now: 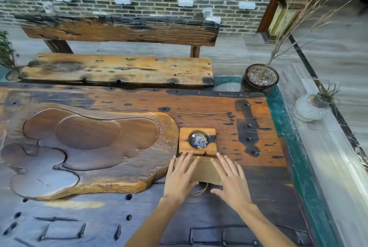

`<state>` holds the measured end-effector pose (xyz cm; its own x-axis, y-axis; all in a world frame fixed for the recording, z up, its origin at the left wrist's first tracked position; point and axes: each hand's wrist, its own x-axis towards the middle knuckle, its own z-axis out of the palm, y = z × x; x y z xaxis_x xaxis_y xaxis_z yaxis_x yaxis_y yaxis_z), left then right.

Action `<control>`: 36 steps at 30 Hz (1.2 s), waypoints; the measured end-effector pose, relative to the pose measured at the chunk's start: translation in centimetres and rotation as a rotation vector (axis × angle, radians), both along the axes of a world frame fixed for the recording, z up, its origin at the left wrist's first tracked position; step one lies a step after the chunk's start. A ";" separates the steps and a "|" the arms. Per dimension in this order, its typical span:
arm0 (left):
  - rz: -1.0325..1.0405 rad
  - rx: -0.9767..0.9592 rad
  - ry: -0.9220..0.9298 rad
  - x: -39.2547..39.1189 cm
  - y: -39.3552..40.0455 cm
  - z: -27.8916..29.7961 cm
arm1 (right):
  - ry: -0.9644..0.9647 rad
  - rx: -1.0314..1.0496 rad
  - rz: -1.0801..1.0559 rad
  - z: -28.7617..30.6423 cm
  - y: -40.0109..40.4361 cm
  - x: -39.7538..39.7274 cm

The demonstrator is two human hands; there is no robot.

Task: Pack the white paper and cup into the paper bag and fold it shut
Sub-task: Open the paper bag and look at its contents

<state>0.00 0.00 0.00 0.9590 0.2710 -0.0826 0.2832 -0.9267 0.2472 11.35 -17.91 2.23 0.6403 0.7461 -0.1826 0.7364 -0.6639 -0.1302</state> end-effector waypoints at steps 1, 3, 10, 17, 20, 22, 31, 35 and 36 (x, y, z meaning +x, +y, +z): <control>0.002 -0.016 0.060 0.3 0.3 -0.2 | 0.036 -0.044 0.015 -0.3 0.5 0.2; -0.002 -0.011 0.125 0.5 0.7 -1.0 | 0.022 -0.076 0.023 -1.1 1.2 0.4; -0.041 -0.030 0.190 0.6 1.6 -3.5 | -0.001 -0.109 0.025 -3.5 1.7 1.5; -0.040 -0.067 0.178 1.4 2.0 -3.6 | -0.026 -0.056 0.106 -4.0 1.3 2.1; -0.009 -0.090 0.119 1.6 2.1 -3.4 | -0.034 -0.046 0.188 -4.2 0.6 2.3; 0.019 -0.127 0.073 1.7 2.1 -2.9 | -0.044 -0.048 0.249 -4.3 0.1 2.6; 0.107 -0.419 0.026 1.5 2.8 -0.1 | -0.154 0.006 0.431 -3.0 -0.9 4.2; 0.187 -0.544 -0.035 0.9 2.8 1.6 | -0.111 0.068 0.369 -1.9 -0.6 4.7; 0.203 -0.573 -0.034 0.8 2.8 1.9 | -0.092 0.085 0.348 -1.6 -0.5 4.8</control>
<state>0.76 2.79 1.95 0.8977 0.3698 -0.2395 0.4230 -0.5717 0.7030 16.13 -18.40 0.60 0.3567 0.9320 -0.0639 0.9273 -0.3615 -0.0968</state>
